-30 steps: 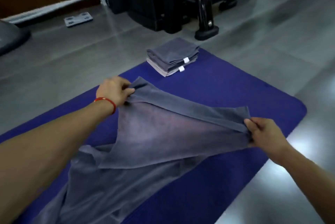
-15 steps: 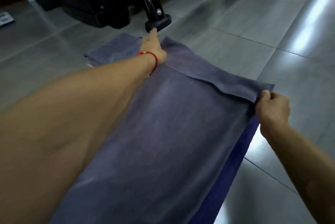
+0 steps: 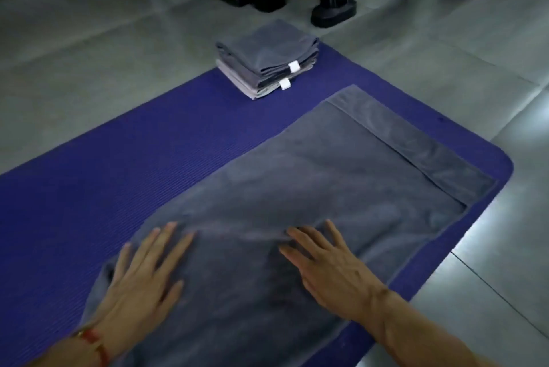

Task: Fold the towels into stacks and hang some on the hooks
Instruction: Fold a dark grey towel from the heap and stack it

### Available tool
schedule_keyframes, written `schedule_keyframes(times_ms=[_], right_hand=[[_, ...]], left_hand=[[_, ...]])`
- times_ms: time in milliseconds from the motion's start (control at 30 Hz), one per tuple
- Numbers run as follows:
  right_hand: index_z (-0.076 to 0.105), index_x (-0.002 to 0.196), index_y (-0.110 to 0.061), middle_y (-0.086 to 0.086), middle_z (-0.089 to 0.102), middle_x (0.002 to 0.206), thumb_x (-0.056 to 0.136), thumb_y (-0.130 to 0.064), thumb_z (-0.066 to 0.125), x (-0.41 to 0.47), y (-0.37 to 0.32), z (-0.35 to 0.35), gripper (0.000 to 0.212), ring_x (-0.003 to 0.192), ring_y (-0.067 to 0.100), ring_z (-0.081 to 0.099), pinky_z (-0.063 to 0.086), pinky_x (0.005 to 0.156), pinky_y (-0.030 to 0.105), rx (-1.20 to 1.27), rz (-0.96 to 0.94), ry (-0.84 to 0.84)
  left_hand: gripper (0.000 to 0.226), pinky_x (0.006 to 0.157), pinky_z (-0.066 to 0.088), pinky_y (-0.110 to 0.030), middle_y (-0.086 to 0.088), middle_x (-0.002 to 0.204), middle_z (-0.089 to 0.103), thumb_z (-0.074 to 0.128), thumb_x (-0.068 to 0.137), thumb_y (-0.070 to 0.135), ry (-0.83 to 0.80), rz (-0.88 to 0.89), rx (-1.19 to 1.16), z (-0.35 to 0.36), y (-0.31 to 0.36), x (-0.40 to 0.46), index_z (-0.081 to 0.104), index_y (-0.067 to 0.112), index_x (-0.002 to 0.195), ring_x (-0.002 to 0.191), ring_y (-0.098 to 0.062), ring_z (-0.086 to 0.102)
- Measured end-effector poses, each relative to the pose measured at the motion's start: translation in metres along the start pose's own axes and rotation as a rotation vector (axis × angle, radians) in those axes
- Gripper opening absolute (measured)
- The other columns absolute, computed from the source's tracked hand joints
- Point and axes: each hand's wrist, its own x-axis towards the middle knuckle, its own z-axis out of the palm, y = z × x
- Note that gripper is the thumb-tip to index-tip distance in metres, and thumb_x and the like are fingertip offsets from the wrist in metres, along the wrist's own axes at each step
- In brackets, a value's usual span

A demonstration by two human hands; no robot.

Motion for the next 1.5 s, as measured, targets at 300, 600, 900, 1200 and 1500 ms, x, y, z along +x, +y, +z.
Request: schedule_keyframes(times_ms=[300,600,900,1200,1500], right_hand=[[0.069,0.115,-0.022,0.006,0.058,0.135,0.098,-0.04,0.027,0.068,-0.126,-0.07,0.049,0.109,0.025,0.066,0.057,0.091,0.042,-0.076,-0.267,-0.004],[0.06,0.109,-0.02,0.003,0.066,0.119,0.108,-0.033,0.034,0.128,-0.233,-0.131,0.029,0.107,0.03,0.064,0.053,0.088,0.046,-0.205,-0.495,-0.226],[0.055,0.14,-0.028,-0.009,0.054,0.149,0.103,-0.024,0.051,0.17,-0.28,-0.061,0.037,0.128,0.022,0.05,0.044,0.103,0.043,-0.107,-0.727,-0.31],[0.07,0.111,-0.026,-0.007,0.065,0.109,0.096,-0.03,0.067,0.217,-0.305,-0.031,0.016,0.112,0.019,0.051,0.04,0.097,0.041,-0.067,-0.798,-0.231],[0.077,0.104,-0.026,0.006,0.073,0.108,0.088,-0.032,0.076,0.334,-0.36,-0.097,0.017,0.105,0.034,0.065,0.047,0.079,0.039,0.177,-0.452,0.075]], left_hand=[[0.072,0.092,0.048,-0.032,0.007,0.117,0.061,0.064,0.079,0.053,-0.143,-0.499,-0.511,0.021,-0.07,-0.149,0.045,0.03,0.145,0.11,-0.022,0.06],[0.017,0.078,0.048,-0.029,-0.002,0.087,0.073,0.062,0.09,0.011,0.159,-0.897,-0.884,0.019,-0.074,-0.185,0.067,0.02,0.104,0.091,-0.026,0.068],[0.069,0.089,0.05,-0.044,-0.002,0.117,0.053,0.081,0.075,0.025,0.255,-0.772,-0.637,0.066,0.003,-0.263,0.051,0.021,0.138,0.101,-0.026,0.05],[0.07,0.066,0.051,-0.017,0.001,0.076,0.064,0.077,0.079,-0.002,0.384,-1.059,-1.014,0.045,0.029,-0.287,0.052,0.038,0.131,0.072,-0.013,0.064],[0.051,0.068,0.055,-0.023,0.004,0.073,0.066,0.073,0.084,-0.009,0.428,-1.263,-1.284,0.032,0.03,-0.308,0.064,0.028,0.118,0.072,-0.011,0.065]])
